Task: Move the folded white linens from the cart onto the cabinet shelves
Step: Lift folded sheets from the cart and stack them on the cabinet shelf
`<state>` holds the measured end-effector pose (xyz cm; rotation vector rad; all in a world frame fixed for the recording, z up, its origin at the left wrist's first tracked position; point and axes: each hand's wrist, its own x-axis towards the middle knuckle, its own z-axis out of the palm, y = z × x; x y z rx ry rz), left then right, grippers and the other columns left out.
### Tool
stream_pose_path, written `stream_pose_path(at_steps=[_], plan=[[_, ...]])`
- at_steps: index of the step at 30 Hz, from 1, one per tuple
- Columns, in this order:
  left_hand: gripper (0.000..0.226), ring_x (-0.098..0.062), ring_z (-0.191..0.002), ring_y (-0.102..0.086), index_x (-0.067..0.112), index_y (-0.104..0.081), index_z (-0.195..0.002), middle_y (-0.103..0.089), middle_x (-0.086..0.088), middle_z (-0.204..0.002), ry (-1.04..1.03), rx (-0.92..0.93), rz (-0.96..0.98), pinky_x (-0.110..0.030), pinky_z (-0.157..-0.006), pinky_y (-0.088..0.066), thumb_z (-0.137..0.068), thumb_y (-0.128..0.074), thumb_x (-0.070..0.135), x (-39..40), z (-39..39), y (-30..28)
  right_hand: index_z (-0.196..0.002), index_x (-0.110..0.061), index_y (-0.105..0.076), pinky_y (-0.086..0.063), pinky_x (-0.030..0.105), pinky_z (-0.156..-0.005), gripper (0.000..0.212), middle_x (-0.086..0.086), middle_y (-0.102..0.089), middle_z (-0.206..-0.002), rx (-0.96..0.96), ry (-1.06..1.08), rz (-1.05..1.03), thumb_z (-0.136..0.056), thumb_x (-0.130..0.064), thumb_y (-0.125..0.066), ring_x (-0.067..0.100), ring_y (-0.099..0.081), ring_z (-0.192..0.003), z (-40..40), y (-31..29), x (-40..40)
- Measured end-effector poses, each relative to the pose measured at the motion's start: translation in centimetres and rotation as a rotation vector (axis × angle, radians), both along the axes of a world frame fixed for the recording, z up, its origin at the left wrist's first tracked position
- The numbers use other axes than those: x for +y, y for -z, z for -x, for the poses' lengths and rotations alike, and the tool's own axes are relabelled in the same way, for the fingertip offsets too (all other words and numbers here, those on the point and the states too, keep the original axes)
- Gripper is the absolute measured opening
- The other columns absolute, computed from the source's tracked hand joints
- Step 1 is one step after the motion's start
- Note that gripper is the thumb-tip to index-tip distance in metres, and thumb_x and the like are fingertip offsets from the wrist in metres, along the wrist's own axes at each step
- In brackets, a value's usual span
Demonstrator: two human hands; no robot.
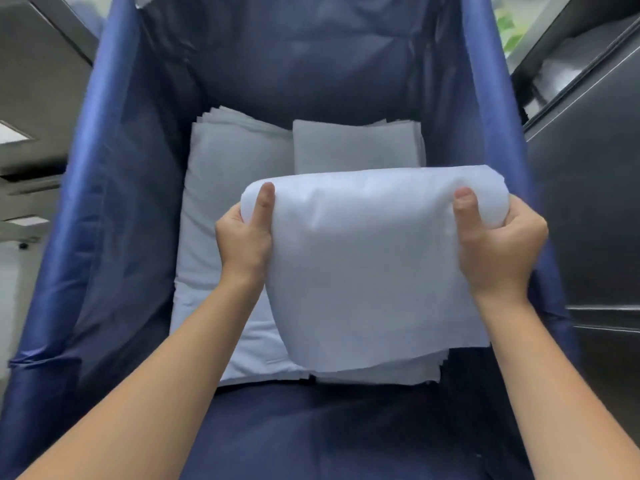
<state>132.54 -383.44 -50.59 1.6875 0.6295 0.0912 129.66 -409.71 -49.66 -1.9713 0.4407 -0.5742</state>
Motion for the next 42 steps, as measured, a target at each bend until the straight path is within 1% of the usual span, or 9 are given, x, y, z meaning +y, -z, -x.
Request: stream_pose_path(at_steps=[2,5,9,12,19,24,31,38,42], plan=[[0.054,-0.007,-0.053,-0.036,0.014,-0.038,-0.064,-0.039,0.009,-0.057,0.025,-0.033,-0.027,-0.021,-0.049,-0.034,-0.091,-0.066,0.052,-0.7,-0.4,1.5,-0.060,-0.011,-0.048,-0.032,0.026,-0.049,0.050,-0.013,-0.044,-0.052,-0.006,0.004,-0.003,-0.089,-0.046,-0.068,0.002,-0.038,-0.050,0.2,1.9,-0.7],[0.055,-0.006,-0.052,-0.034,0.019,-0.032,-0.062,-0.036,0.010,-0.057,0.026,-0.062,-0.047,-0.020,-0.048,-0.032,-0.092,-0.065,0.051,-1.0,-1.0,3.5,-0.062,-0.030,-0.046,-0.033,0.016,-0.052,0.038,-0.018,-0.049,-0.051,0.005,0.013,0.006,-0.089,-0.043,-0.071,-0.004,-0.046,-0.052,-0.1,3.5,-0.7],[0.053,-0.007,-0.056,-0.037,0.021,-0.036,-0.062,-0.039,0.011,-0.059,0.030,-0.054,-0.064,-0.025,-0.050,-0.033,-0.090,-0.067,0.054,-0.7,-0.8,7.3,-0.071,-0.019,-0.060,-0.046,0.029,-0.055,0.035,-0.013,-0.059,-0.063,0.079,0.039,-0.012,-0.085,-0.049,-0.071,-0.001,-0.056,-0.059,-0.3,8.0,-0.6],[0.044,-0.002,-0.059,-0.045,0.024,-0.049,-0.064,-0.049,0.019,-0.056,0.007,-0.018,-0.085,-0.025,-0.057,-0.039,-0.090,-0.066,0.054,-0.3,0.0,10.6,-0.077,-0.020,-0.065,-0.054,0.041,-0.062,0.038,-0.008,-0.065,-0.068,0.164,0.032,-0.016,-0.081,-0.057,-0.065,0.014,-0.065,-0.066,0.1,12.0,-0.1],[0.032,0.006,-0.066,-0.056,0.022,-0.062,-0.077,-0.061,0.023,-0.065,-0.077,-0.037,-0.080,-0.018,-0.064,-0.046,-0.092,-0.065,0.050,0.4,-0.9,14.9,-0.073,-0.028,-0.060,-0.052,0.034,-0.064,0.030,-0.011,-0.064,-0.069,0.247,0.004,-0.012,-0.083,-0.057,-0.066,0.019,-0.066,-0.072,-2.9,16.5,0.7],[0.036,0.006,-0.087,-0.066,0.017,-0.071,-0.104,-0.072,0.017,-0.093,-0.092,-0.084,-0.077,-0.019,-0.077,-0.051,-0.092,-0.065,0.051,0.5,-2.3,17.7,-0.079,-0.022,-0.062,-0.053,0.036,-0.070,0.038,-0.004,-0.066,-0.073,0.339,0.060,0.001,-0.084,-0.060,-0.062,0.022,-0.064,-0.075,-4.4,20.3,1.9],[0.031,0.016,-0.079,-0.061,0.023,-0.062,-0.100,-0.066,0.019,-0.089,-0.101,-0.006,-0.147,-0.011,-0.071,-0.046,-0.094,-0.057,0.053,1.2,-2.9,21.2,-0.106,-0.021,-0.072,-0.055,0.042,-0.083,0.055,-0.006,-0.074,-0.093,0.388,0.125,-0.080,-0.079,-0.068,-0.060,0.020,-0.069,-0.091,-5.0,23.7,4.6],[0.053,0.016,-0.083,-0.062,0.007,-0.065,-0.114,-0.066,0.018,-0.093,-0.133,-0.055,-0.125,-0.009,-0.072,-0.045,-0.094,-0.056,0.056,1.1,-3.4,22.9,-0.105,-0.020,-0.071,-0.055,0.042,-0.084,0.048,-0.008,-0.074,-0.093,0.385,0.129,-0.094,-0.081,-0.062,-0.064,0.016,-0.069,-0.090,-5.4,24.1,4.7],[0.067,0.016,-0.083,-0.061,0.012,-0.065,-0.111,-0.065,0.022,-0.091,-0.142,-0.065,-0.116,-0.009,-0.072,-0.045,-0.082,-0.049,0.070,1.0,-3.4,23.1,-0.105,-0.018,-0.071,-0.056,0.042,-0.084,0.053,-0.007,-0.074,-0.093,0.396,0.128,-0.095,-0.080,-0.064,-0.063,0.016,-0.069,-0.089,-5.5,24.2,4.7]])
